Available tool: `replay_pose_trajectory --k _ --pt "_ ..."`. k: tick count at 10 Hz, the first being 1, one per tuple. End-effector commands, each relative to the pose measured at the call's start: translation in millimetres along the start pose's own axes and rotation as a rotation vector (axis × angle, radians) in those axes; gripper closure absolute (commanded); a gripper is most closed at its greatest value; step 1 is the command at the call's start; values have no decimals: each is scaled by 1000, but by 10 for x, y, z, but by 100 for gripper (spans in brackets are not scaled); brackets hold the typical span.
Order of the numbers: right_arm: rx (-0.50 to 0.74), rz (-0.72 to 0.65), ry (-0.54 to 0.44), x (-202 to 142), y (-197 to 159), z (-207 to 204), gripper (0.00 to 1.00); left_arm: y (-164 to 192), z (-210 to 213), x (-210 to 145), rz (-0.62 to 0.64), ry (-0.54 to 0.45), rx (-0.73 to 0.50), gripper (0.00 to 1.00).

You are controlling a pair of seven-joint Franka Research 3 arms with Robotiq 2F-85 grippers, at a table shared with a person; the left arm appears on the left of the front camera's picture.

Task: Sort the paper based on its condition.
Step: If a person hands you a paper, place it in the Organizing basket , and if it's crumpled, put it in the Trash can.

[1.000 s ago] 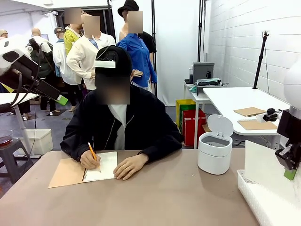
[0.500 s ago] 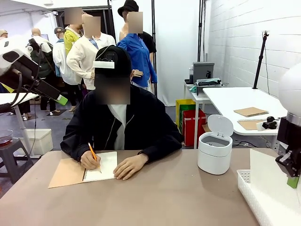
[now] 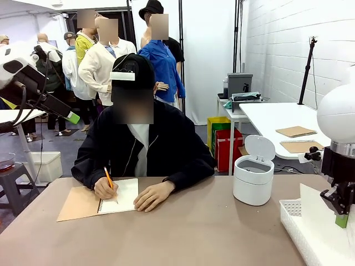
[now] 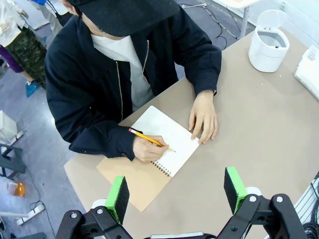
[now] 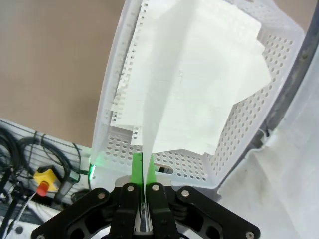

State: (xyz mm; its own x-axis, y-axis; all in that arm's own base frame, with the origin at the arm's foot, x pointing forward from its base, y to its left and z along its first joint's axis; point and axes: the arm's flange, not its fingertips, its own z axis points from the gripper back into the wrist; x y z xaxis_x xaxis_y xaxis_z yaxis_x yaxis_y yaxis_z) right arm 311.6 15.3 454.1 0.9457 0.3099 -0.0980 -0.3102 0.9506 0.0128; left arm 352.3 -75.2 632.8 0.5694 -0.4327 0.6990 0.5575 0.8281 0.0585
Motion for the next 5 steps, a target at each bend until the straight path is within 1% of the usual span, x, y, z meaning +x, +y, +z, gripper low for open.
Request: replay_pose_trajectory --k 1,2,5 --pt "-4 2 -6 -52 18 43 100 11 8 4 1 -7 4 0" --pt "0 0 0 0 0 0 100 11 8 4 1 -7 4 0" --pt "94 -14 21 22 -80 -184 100 11 8 4 1 -7 4 0"
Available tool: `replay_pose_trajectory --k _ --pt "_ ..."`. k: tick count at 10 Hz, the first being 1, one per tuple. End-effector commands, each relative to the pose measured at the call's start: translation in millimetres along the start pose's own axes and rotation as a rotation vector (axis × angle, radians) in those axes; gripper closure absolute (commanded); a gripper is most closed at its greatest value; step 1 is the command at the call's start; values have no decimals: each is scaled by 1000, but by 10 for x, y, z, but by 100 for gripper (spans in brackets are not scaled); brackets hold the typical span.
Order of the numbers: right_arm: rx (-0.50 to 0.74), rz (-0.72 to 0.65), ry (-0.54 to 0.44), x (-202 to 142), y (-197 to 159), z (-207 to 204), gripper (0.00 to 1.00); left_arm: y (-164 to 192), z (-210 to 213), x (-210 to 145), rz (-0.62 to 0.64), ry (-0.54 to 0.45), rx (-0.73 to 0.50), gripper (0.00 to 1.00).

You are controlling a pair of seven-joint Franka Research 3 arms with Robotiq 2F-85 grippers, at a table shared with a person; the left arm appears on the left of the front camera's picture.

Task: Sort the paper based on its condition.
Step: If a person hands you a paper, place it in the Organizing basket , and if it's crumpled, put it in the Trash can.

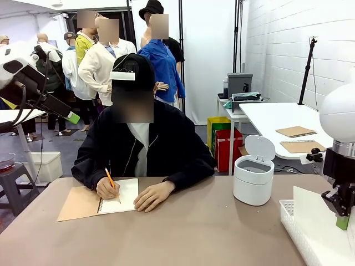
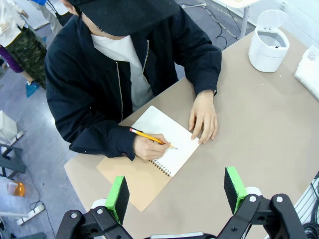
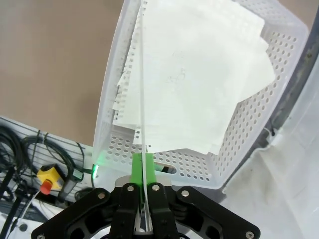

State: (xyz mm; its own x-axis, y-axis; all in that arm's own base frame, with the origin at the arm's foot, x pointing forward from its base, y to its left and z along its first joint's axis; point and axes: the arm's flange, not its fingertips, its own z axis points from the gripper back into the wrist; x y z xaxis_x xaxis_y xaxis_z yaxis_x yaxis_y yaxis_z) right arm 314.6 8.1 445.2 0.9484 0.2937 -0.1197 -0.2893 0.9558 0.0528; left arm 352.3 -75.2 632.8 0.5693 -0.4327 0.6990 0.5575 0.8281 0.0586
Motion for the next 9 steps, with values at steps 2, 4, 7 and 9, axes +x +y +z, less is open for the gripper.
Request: replay_pose_trajectory --k 2,4,7,9 --pt "83 -11 29 -31 -57 -230 100 11 8 3 1 -7 4 0" --pt "56 -43 46 -19 -130 -336 81 11 8 3 1 -7 4 0" --pt "-34 -91 34 -35 -343 -338 24 11 8 3 1 -7 4 0" --pt "-75 -128 33 -52 -475 -359 0 11 8 3 1 -7 4 0"
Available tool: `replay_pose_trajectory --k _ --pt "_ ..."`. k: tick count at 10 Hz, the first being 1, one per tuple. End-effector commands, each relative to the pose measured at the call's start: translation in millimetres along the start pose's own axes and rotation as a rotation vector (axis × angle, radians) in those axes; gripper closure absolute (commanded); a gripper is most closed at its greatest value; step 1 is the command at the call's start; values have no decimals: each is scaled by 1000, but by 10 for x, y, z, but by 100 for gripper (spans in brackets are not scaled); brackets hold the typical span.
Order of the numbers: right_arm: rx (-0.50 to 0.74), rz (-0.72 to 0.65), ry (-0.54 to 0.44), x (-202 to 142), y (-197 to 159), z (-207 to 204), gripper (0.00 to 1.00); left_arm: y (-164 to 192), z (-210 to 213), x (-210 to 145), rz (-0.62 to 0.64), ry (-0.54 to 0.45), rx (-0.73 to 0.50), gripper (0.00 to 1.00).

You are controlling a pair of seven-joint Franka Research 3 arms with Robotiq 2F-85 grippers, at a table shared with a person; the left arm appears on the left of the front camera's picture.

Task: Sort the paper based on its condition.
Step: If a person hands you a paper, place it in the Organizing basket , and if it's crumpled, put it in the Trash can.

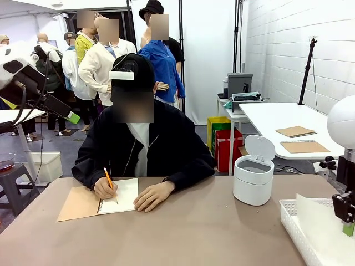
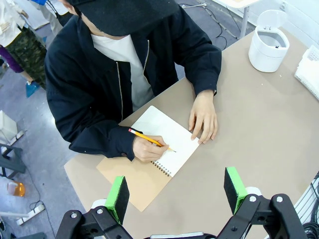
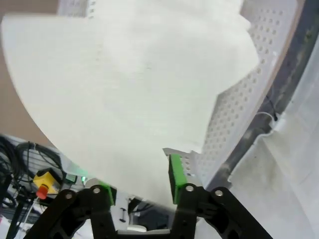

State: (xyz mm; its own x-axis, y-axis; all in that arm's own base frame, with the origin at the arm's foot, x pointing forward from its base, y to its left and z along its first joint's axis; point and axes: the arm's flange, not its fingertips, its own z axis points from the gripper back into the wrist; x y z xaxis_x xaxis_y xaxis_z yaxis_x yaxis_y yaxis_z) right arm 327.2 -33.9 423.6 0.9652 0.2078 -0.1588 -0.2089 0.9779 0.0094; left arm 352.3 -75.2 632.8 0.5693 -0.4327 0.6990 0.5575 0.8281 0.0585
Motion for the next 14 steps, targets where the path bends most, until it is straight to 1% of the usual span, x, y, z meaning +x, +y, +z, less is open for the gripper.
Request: replay_pose_trajectory --k 1,3,6,8,9,11,12,14 --pt "-69 -56 -4 -78 -94 -176 0 11 8 4 1 -7 4 0" --pt "-90 -77 0 -97 -164 -172 0 11 8 4 1 -7 4 0" --pt "-92 -102 -64 -71 -252 52 0 11 8 4 1 -7 4 0" --pt "-55 -105 -106 -74 -260 231 0 11 8 4 1 -7 4 0" --pt "-58 -107 -134 -99 -254 318 0 11 8 4 1 -7 4 0" --pt "25 -89 -193 -162 -207 451 0 11 8 4 1 -7 4 0" --pt "-62 -96 -124 -125 -277 346 0 11 8 4 1 -7 4 0" --pt "-62 -96 -124 -125 -277 346 0 11 8 4 1 -7 4 0"
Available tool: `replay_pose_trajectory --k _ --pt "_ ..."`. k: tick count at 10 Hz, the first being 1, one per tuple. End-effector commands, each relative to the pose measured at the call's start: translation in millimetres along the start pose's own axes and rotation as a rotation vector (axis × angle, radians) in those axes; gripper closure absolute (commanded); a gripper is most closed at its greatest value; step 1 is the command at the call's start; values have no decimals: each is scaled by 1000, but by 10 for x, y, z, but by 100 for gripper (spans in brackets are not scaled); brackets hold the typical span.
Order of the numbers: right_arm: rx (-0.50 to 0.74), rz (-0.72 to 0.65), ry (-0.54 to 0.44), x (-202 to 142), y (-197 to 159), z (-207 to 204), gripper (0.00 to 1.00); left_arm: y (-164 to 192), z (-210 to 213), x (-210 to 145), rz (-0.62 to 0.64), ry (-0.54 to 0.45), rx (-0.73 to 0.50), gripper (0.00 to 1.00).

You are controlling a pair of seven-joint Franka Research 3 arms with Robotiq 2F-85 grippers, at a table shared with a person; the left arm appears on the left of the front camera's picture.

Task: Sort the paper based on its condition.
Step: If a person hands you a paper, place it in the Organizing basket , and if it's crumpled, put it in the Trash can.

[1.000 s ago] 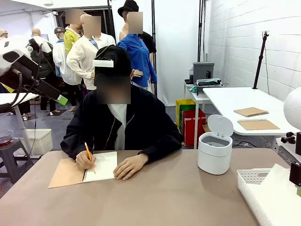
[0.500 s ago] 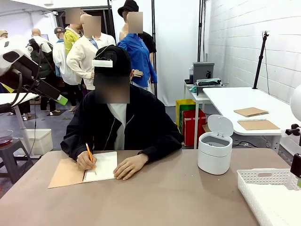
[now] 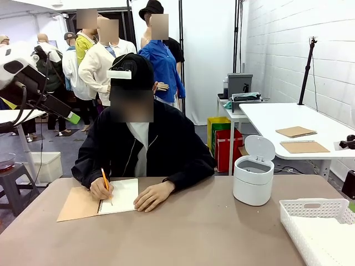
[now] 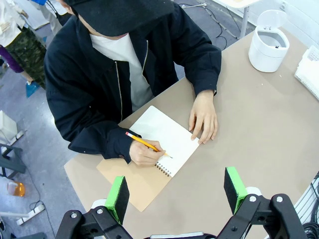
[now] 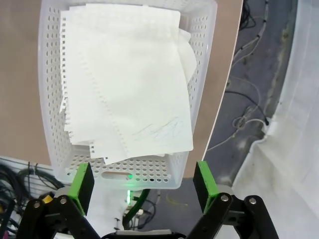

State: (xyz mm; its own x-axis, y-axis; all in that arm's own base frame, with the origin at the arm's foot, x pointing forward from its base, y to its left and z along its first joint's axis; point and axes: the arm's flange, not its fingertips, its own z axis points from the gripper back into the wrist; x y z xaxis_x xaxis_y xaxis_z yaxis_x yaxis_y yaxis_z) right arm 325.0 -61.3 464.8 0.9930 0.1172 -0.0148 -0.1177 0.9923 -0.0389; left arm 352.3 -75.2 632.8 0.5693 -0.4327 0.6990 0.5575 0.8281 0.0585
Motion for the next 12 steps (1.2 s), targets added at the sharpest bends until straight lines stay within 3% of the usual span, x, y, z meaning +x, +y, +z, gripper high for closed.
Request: replay_pose_trajectory --k 1,2,4,7,10,12 --pt "-22 2 18 12 -13 -53 0 11 8 3 1 -7 4 0" --pt "0 0 0 0 0 0 0 11 8 3 1 -7 4 0" --pt "81 179 -16 -14 211 356 0 11 8 3 1 -7 4 0" --pt "163 379 -122 575 618 483 0 11 8 3 1 -7 4 0" --pt "156 564 -180 771 968 950 0 11 8 3 1 -7 4 0" --pt "189 679 -269 1051 1313 1127 0 11 8 3 1 -7 4 0"
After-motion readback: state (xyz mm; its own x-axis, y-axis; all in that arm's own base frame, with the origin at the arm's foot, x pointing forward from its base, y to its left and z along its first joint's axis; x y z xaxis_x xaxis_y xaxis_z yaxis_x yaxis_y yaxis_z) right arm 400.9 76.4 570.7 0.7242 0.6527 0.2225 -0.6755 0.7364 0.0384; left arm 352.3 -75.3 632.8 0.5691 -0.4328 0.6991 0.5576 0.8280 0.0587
